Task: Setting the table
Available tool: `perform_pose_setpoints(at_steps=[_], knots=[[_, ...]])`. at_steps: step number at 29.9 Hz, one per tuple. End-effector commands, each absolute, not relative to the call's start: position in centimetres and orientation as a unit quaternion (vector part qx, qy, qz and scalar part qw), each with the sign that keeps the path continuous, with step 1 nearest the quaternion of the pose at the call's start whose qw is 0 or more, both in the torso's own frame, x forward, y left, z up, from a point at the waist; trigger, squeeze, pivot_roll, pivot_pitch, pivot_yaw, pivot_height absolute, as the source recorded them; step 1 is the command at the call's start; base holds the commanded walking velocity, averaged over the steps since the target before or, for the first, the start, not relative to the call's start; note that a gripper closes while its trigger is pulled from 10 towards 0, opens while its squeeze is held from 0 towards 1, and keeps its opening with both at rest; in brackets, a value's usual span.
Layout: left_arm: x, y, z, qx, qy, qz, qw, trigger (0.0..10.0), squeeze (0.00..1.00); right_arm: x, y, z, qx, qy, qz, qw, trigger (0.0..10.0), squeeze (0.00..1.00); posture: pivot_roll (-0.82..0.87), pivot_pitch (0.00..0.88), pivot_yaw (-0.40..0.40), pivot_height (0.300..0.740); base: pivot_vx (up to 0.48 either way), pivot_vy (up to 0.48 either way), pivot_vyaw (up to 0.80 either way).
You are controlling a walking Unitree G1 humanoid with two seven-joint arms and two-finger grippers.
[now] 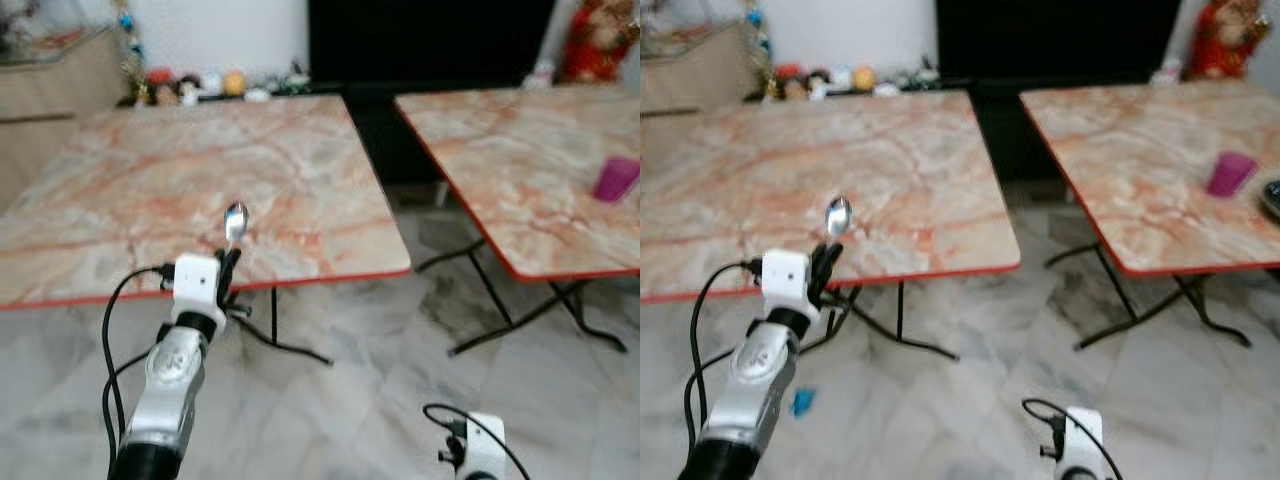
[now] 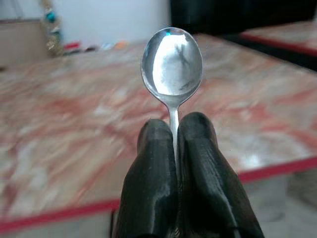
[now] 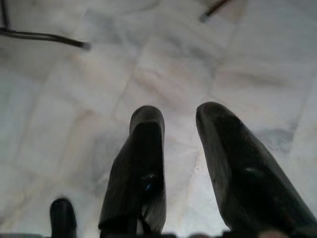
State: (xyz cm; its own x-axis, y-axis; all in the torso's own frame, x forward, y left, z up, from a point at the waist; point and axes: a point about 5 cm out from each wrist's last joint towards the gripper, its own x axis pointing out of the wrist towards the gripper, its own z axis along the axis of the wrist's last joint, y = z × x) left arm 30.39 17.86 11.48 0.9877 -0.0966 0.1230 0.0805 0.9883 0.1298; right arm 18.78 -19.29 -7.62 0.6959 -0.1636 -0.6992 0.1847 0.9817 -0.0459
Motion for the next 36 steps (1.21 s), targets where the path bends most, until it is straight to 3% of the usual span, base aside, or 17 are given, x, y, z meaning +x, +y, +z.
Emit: perform_pose_setpoints(at_steps=[1, 27, 36], knots=[[30.76, 17.31, 12.14, 0.064, -0.077, -0.051, 0.994, 10.0, 0.0, 18.47, -19.7, -7.73, 0.013, 0.383, -0.1, 0.918, 10.0, 0.0, 0.1, 0.0, -0.006, 0.74, 0.0, -0.394, 0.0], [30.8, 17.04, 11.62, 0.055, -0.072, -0.038, 0.995, 10.0, 0.0, 18.82, -19.85, -7.5, 0.005, 0.376, -0.086, 0.923, 10.0, 0.0, 0.08, 0.0, -0.032, 0.74, 0.0, -0.392, 0.0], [30.92, 17.12, 11.66, 0.057, -0.072, -0.038, 0.995, 10.0, 0.0, 18.75, -19.76, -7.56, 0.02, 0.376, -0.092, 0.922, 10.0, 0.0, 0.08, 0.0, -0.026, 0.74, 0.0, -0.391, 0.5]])
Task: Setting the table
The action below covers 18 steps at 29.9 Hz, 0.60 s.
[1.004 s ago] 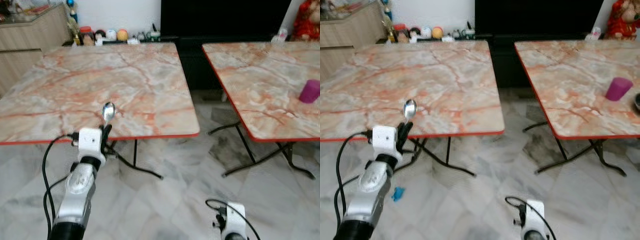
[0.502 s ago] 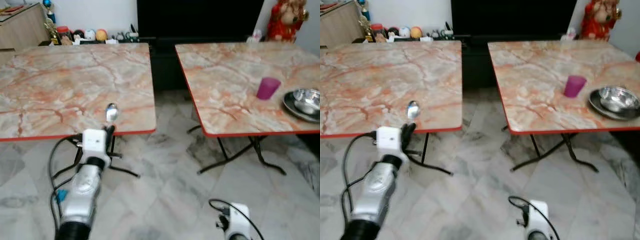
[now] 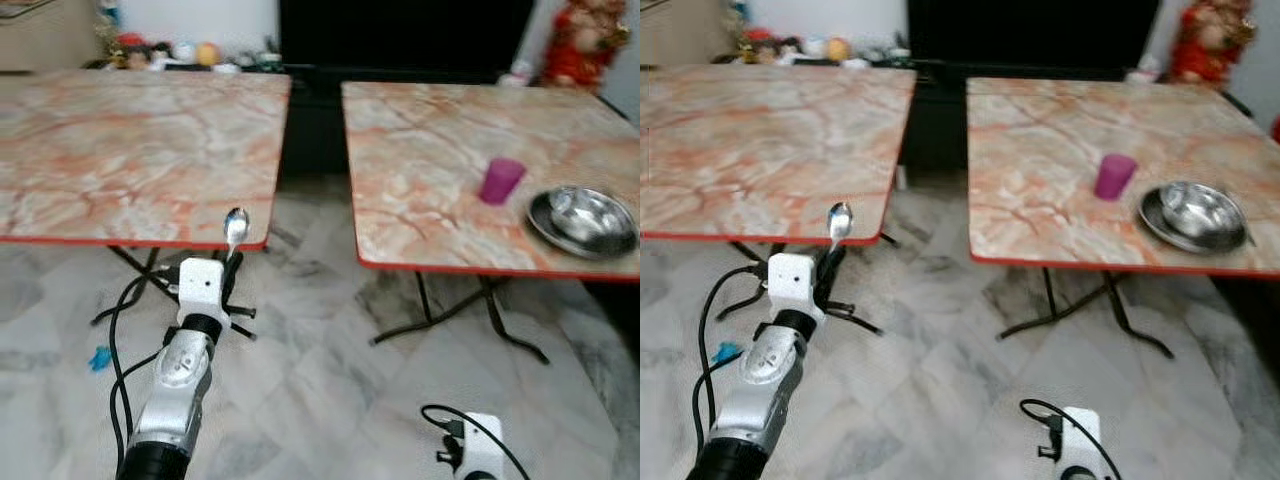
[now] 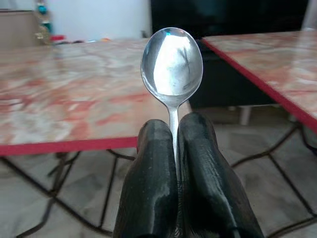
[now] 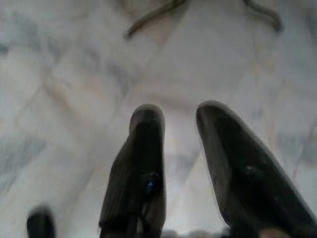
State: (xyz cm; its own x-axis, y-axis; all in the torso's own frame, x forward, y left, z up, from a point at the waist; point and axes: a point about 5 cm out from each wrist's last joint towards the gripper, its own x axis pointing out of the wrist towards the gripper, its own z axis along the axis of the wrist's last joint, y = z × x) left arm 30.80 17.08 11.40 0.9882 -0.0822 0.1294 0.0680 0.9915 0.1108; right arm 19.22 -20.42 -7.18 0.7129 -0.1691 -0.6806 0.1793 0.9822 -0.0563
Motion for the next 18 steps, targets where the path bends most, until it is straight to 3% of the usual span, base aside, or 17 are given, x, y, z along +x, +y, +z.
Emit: perform_pose_setpoints(at_steps=[1, 18], knots=[[30.94, 17.1, 11.68, 0.057, -0.072, -0.039, 0.995, 10.0, 0.0, 18.75, -19.75, -7.55, 0.019, 0.376, -0.093, 0.922, 10.0, 0.0, 0.08, 0.0, -0.026, 0.74, 0.0, -0.39, 0.0], [30.97, 17.45, 11.65, 0.07, -0.072, -0.041, 0.994, 10.0, 0.0, 18.99, -19.49, -7.45, 0.008, 0.373, -0.083, 0.924, 10.0, 0.0, 0.08, 0.0, -0.023, 0.74, 0.0, -0.391, 0.0]])
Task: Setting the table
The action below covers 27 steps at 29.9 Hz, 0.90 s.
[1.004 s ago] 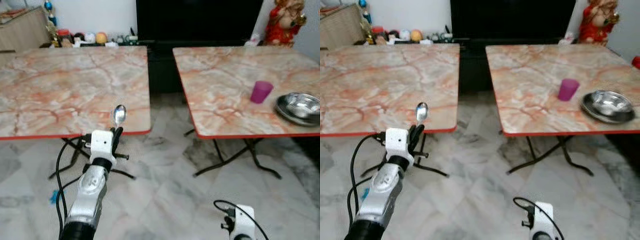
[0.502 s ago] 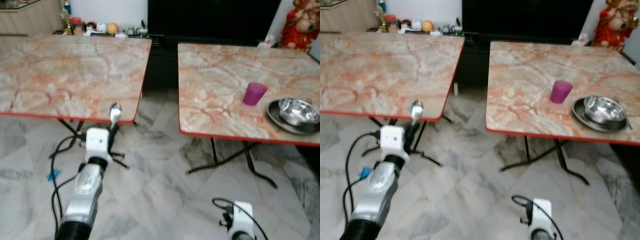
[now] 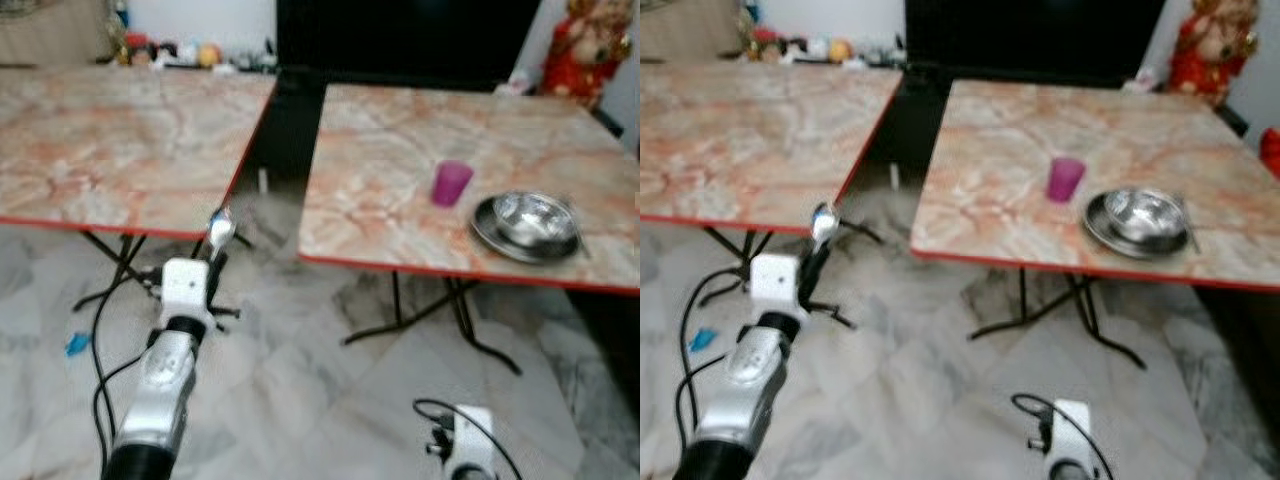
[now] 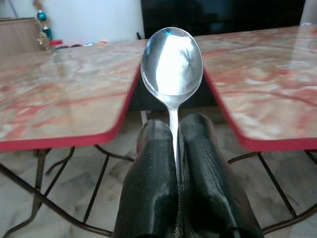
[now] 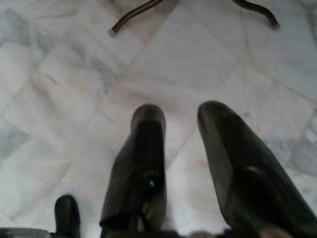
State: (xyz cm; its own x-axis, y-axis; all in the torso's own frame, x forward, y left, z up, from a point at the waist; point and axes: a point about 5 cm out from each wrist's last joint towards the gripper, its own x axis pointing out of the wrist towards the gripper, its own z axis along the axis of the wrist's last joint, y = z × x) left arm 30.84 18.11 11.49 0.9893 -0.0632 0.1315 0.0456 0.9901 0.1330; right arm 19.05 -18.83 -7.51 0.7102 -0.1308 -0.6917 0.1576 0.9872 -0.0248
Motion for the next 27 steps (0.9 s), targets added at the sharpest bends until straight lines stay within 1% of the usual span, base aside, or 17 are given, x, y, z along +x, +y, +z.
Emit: perform_pose_setpoints(at_steps=[1, 5, 7, 21, 27], knots=[[30.96, 17.45, 11.65, 0.07, -0.072, -0.041, 0.994, 10.0, 0.0, 19.04, -19.5, -7.4, 0.001, 0.37, -0.08, 0.925, 10.0, 0.0, 0.08, 0.0, -0.023, 0.74, 0.0, -0.394, 0.43], [30.92, 17.47, 11.55, 0.069, -0.071, -0.041, 0.994, 10.0, 0.0, 19.06, -19.55, -7.37, 0.001, 0.368, -0.083, 0.926, 10.0, 0.0, 0.08, 0.0, -0.024, 0.74, 0.0, -0.39, 0.8], [30.93, 17.52, 11.5, 0.07, -0.071, -0.041, 0.994, 10.0, 0.0, 19.01, -19.54, -7.41, 0.004, 0.371, -0.084, 0.925, 10.0, 0.0, 0.08, 0.0, -0.024, 0.74, 0.0, -0.39, 0.44], [30.9, 18.15, 11.4, 0.085, -0.066, -0.055, 0.993, 10.0, 0.0, 18.81, -19.61, -7.47, 0.015, 0.368, -0.098, 0.924, 10.0, 0.0, 0.07, 0.0, -0.012, 0.74, 0.0, -0.39, 0.0], [31.09, 17.88, 11.53, 0.084, -0.068, -0.058, 0.992, 10.0, 0.0, 18.76, -19.58, -7.49, 0.014, 0.368, -0.097, 0.925, 10.0, 0.0, 0.07, 0.0, -0.008, 0.74, 0.0, -0.391, 0.0]])
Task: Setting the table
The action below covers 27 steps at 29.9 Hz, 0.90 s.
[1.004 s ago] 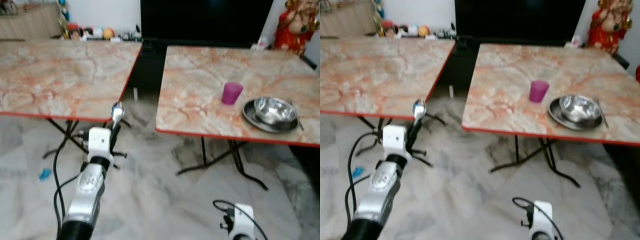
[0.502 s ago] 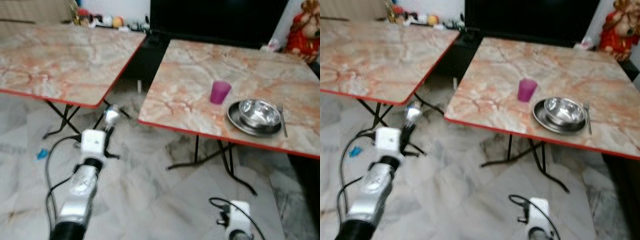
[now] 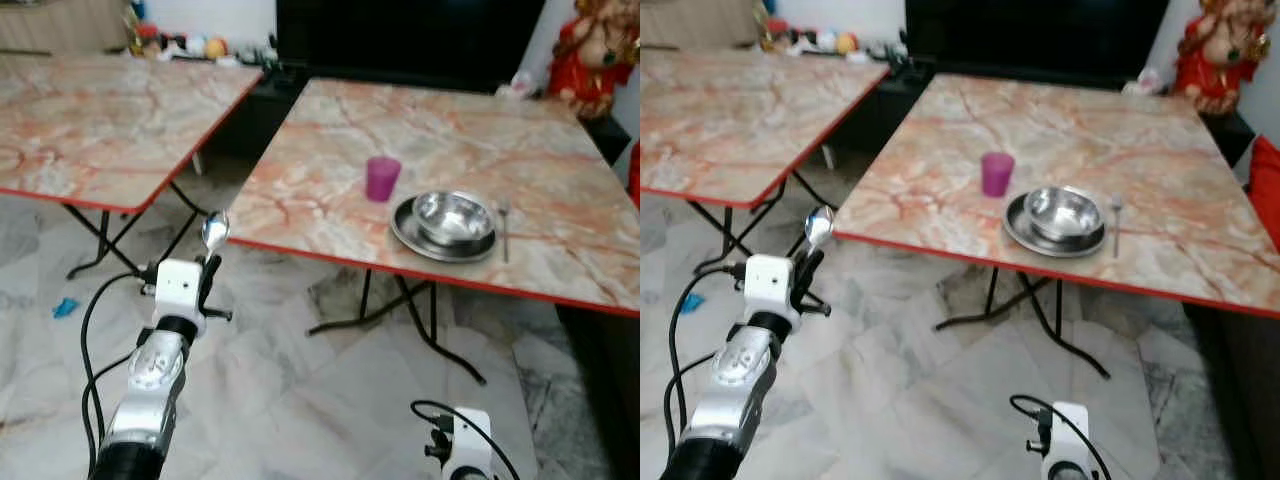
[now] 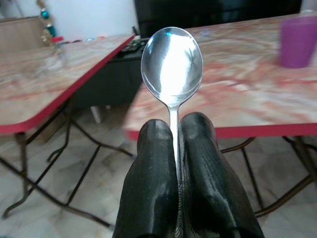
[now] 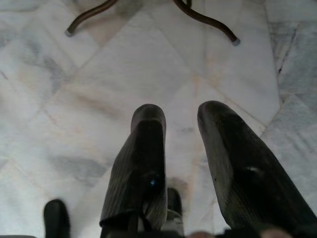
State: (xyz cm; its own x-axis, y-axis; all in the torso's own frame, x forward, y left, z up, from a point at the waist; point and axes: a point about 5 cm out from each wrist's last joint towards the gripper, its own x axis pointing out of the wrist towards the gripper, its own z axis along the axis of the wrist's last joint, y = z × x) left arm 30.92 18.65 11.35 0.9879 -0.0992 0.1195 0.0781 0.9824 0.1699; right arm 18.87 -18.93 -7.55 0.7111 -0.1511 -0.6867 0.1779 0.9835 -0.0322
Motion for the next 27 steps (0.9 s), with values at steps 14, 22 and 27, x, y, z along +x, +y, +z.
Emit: perform_pose_setpoints(at_steps=[14, 22, 27], knots=[[31.4, 18.04, 11.7, 0.085, -0.07, -0.056, 0.992, 10.0, 0.0, 19.09, -19.77, -7.29, 0.021, 0.362, -0.106, 0.926, 10.0, 0.0, 0.07, 0.0, -0.008, 0.74, 0.0, -0.391, 0.0], [31.41, 17.94, 11.7, 0.083, -0.07, -0.059, 0.992, 10.0, 0.0, 19.01, -19.85, -7.36, 0.026, 0.367, -0.109, 0.924, 10.0, 0.0, 0.07, 0.0, -0.01, 0.74, 0.0, -0.39, -0.4], [31.38, 18.21, 11.8, 0.083, -0.071, -0.056, 0.992, 10.0, 0.0, 18.97, -19.65, -7.39, 0.021, 0.366, -0.105, 0.925, 10.0, 0.0, 0.08, 0.0, -0.009, 0.74, 0.0, -0.39, 0.0]])
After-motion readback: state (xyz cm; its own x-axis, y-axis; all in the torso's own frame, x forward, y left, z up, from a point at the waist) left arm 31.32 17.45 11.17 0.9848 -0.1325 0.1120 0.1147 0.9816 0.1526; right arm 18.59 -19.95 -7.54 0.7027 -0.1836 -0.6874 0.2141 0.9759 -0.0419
